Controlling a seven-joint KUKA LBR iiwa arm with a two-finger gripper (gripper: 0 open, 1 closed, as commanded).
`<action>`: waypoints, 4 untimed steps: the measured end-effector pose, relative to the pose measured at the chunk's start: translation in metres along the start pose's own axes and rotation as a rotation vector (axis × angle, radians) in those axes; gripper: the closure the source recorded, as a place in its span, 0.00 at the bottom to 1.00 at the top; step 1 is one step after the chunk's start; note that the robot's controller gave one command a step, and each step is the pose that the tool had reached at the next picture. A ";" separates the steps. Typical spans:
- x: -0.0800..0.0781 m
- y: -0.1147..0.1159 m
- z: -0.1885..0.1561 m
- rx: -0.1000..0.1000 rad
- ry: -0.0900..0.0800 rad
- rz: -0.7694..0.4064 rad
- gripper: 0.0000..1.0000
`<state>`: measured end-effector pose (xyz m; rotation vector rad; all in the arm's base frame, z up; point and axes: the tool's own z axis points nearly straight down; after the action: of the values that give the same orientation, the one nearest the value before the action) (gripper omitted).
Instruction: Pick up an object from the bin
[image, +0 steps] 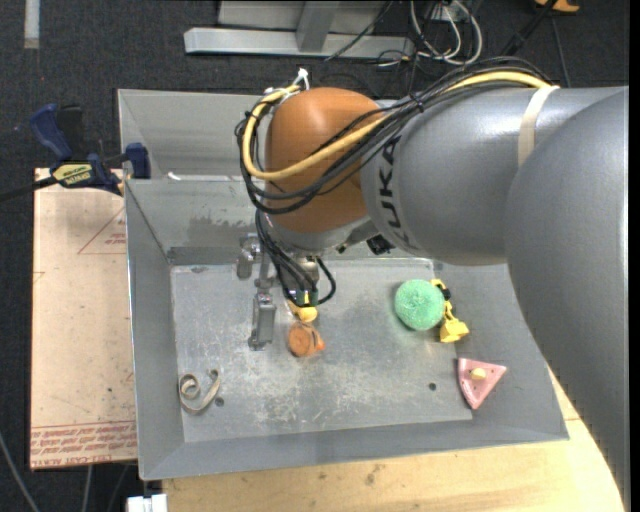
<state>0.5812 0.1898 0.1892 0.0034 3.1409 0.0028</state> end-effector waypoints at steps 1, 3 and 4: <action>0.000 0.000 0.000 0.000 0.000 0.000 0.00; 0.024 -0.077 0.001 0.003 -0.003 0.111 0.00; 0.011 -0.089 0.038 0.000 -0.002 0.000 0.00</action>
Offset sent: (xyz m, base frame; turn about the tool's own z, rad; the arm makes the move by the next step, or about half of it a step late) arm -0.0466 -0.0853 0.0238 0.0144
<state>0.5696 0.1007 0.1508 0.0028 3.1393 0.0028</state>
